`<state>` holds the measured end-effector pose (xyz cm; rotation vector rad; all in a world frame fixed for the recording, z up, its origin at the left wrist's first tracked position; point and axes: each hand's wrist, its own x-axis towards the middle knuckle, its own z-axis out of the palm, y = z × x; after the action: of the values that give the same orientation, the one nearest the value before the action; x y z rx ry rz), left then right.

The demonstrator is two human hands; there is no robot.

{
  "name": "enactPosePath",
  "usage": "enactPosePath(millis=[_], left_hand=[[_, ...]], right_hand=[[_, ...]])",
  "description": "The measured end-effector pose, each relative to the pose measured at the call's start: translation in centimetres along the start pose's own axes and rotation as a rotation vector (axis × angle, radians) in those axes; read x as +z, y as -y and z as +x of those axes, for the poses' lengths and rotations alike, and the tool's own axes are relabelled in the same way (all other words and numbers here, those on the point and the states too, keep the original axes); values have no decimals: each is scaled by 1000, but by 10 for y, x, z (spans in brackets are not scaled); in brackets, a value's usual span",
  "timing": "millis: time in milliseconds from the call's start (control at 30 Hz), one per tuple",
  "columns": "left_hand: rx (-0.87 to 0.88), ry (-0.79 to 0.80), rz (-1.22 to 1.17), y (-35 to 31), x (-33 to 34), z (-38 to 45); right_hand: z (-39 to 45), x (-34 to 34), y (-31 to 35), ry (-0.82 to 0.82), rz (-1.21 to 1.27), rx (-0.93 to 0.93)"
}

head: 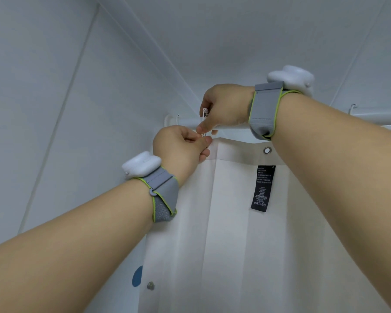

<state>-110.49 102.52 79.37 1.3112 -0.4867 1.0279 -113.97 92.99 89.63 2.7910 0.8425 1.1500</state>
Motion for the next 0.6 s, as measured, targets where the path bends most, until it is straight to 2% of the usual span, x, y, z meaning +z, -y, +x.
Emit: enactPosePath(millis=[333,600], left_hand=[[-4,-25,38,0,-1,1],[83,-59,177,2,-6,5]], right_hand=[[2,4,4,-70,-12,30],[2,5,0,-48,-17,13]])
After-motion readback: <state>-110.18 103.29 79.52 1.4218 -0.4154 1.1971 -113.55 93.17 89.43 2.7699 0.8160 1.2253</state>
